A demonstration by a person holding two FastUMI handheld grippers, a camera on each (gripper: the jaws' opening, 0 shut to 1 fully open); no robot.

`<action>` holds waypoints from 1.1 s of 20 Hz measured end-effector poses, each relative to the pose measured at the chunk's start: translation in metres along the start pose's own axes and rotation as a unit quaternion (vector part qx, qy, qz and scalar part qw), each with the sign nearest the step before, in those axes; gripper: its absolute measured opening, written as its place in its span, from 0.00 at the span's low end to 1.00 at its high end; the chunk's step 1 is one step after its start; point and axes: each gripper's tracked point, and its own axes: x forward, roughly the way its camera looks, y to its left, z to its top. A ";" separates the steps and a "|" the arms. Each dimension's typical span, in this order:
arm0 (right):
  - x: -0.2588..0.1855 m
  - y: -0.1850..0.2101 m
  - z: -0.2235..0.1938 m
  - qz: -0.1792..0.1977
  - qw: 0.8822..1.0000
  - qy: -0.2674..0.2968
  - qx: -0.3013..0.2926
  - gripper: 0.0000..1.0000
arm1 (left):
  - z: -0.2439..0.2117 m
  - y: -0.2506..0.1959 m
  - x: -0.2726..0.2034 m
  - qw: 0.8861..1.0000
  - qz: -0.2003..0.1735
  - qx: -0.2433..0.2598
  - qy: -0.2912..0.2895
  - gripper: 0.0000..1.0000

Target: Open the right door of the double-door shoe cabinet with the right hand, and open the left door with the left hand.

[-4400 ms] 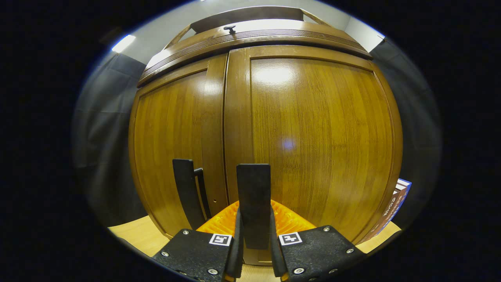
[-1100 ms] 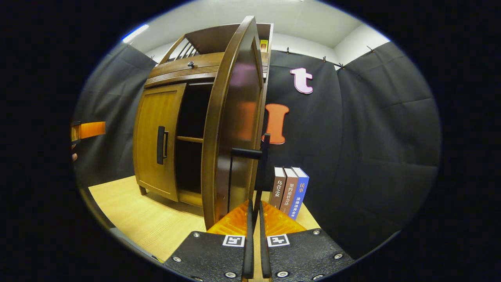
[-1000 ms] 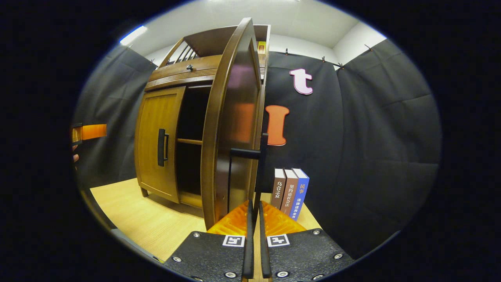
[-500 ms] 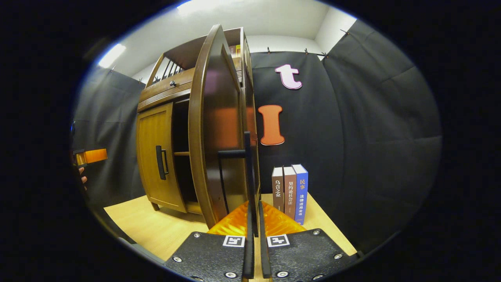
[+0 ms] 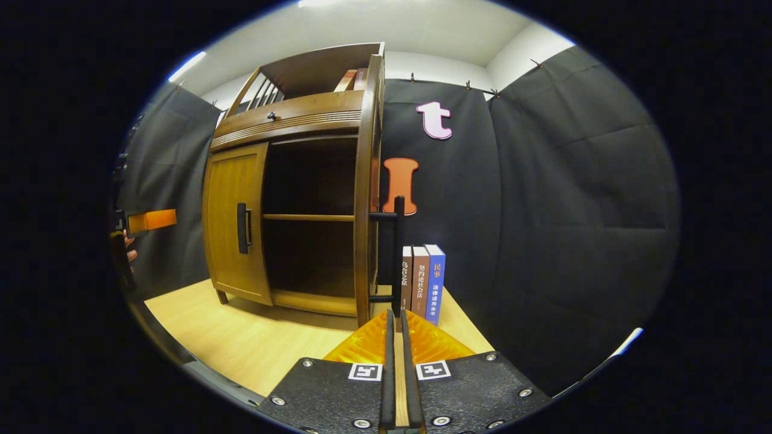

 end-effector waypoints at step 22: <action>0.018 0.154 0.066 0.093 0.994 -0.048 0.038 0.70 | -0.009 0.026 0.016 1.000 0.015 0.004 0.005 0.95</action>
